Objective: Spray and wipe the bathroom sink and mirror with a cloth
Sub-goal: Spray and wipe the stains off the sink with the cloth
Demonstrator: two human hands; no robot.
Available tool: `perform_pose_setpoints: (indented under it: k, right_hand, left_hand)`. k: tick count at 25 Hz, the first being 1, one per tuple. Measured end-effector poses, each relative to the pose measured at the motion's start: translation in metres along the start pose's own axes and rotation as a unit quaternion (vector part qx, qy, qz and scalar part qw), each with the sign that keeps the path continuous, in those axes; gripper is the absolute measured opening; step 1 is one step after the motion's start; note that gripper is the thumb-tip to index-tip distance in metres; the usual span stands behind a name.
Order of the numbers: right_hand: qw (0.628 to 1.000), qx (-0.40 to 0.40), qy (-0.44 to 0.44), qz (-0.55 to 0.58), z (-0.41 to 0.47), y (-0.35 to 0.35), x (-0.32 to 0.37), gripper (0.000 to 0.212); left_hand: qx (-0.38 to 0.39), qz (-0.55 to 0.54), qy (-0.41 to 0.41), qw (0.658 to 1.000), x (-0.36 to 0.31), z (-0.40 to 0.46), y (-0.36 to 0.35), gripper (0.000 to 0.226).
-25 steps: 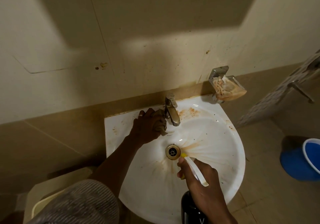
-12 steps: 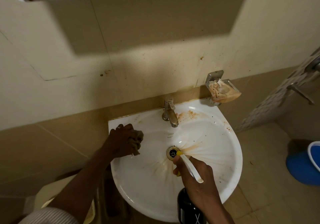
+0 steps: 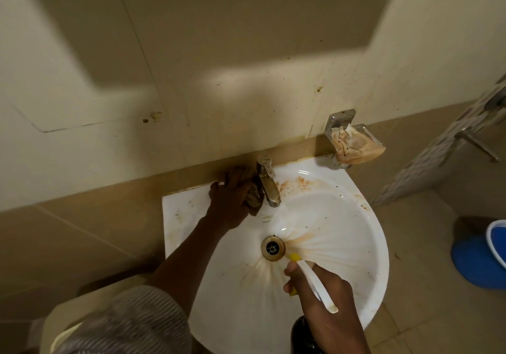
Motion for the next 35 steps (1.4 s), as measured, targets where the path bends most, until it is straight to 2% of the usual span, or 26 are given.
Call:
perform_pose_setpoints:
  k: [3, 7, 10, 12, 15, 18, 25, 29, 32, 35]
  right_hand:
    - [1.0, 0.005, -0.011, 0.014, 0.005, -0.007, 0.003, 0.033]
    - [0.999, 0.002, 0.023, 0.043, 0.024, -0.015, 0.031, 0.042]
    - [0.996, 0.003, 0.074, 0.057, 0.046, -0.026, 0.05, 0.036]
    - [0.994, 0.003, 0.1, 0.041, 0.058, -0.031, 0.056, 0.038]
    - [0.994, 0.003, 0.105, 0.022, 0.069, -0.037, 0.059, 0.044]
    - [0.995, 0.007, 0.099, 0.011, 0.075, -0.04, 0.059, 0.045]
    - [0.994, 0.013, 0.105, 0.01, 0.065, -0.031, 0.056, 0.04]
    - [0.992, 0.011, 0.129, 0.003, 0.059, -0.022, 0.054, 0.04]
    - [0.99, 0.02, 0.136, 0.015, 0.055, -0.022, 0.055, 0.039]
    - [0.989, 0.033, 0.144, 0.03, 0.054, -0.024, 0.056, 0.037]
  left_hand:
    - [-0.062, 0.03, -0.019, 0.997, 0.006, 0.001, -0.002, 0.046]
    - [-0.075, 0.042, -0.002, 0.996, 0.024, 0.001, -0.009, 0.048]
    - [-0.08, 0.042, 0.011, 0.996, 0.032, 0.0, -0.014, 0.039]
    - [-0.079, 0.046, 0.017, 0.996, 0.035, -0.003, -0.01, 0.044]
    - [-0.106, 0.033, 0.025, 0.994, 0.049, -0.013, -0.004, 0.049]
    - [-0.148, 0.008, 0.033, 0.988, 0.065, -0.03, 0.0, 0.043]
    - [-0.168, 0.013, 0.129, 0.977, 0.08, -0.058, 0.004, 0.043]
    - [-0.119, -0.013, 0.212, 0.97, 0.078, -0.078, 0.007, 0.043]
    - [-0.155, 0.013, 0.243, 0.958, 0.074, -0.097, 0.005, 0.046]
    - [-0.161, -0.015, 0.269, 0.95, 0.07, -0.115, 0.001, 0.052]
Point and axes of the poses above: each hand's wrist, its own z-axis towards the middle knuckle, its own y-axis out of the back of the hand, x = y × z, the point moved 3 cm from there along z, towards the middle knuckle, and after that the axes turned 4 degrees about y, right-handed, at the moved point
